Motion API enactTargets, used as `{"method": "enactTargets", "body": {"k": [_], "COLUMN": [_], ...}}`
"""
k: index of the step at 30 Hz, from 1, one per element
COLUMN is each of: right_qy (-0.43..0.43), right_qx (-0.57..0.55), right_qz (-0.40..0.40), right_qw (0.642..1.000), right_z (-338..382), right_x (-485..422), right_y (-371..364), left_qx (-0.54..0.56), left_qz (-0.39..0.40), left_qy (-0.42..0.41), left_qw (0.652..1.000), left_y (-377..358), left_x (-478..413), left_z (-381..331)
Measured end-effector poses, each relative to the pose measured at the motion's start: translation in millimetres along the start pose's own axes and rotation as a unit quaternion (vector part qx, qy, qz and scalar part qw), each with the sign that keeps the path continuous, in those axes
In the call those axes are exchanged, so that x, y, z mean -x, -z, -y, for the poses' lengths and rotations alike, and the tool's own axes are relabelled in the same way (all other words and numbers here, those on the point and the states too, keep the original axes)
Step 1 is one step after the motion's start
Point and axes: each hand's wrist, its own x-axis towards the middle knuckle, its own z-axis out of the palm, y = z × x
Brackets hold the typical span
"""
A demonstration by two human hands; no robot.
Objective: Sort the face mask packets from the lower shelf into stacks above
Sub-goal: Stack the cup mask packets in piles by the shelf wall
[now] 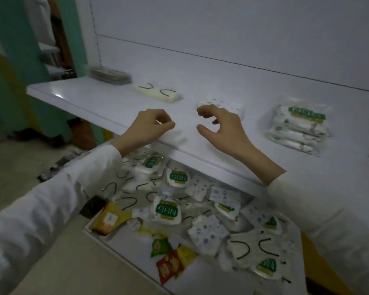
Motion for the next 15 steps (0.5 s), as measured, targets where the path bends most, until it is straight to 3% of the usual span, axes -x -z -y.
{"method": "enactTargets", "body": {"k": [10, 15], "right_qy": [0.099, 0.130], "right_qx": [-0.053, -0.036], "right_qz": [0.070, 0.155], "right_qw": [0.991, 0.979], "right_z": [117, 151], "right_x": [-75, -95], "right_y": [-171, -283], "left_qx": [-0.037, -0.057], "left_qz": [-0.003, 0.009], "left_qy": [0.043, 0.074], "left_qw": [0.998, 0.996], "left_y": [152, 204], "left_x": [28, 41], "left_z": [161, 262]}}
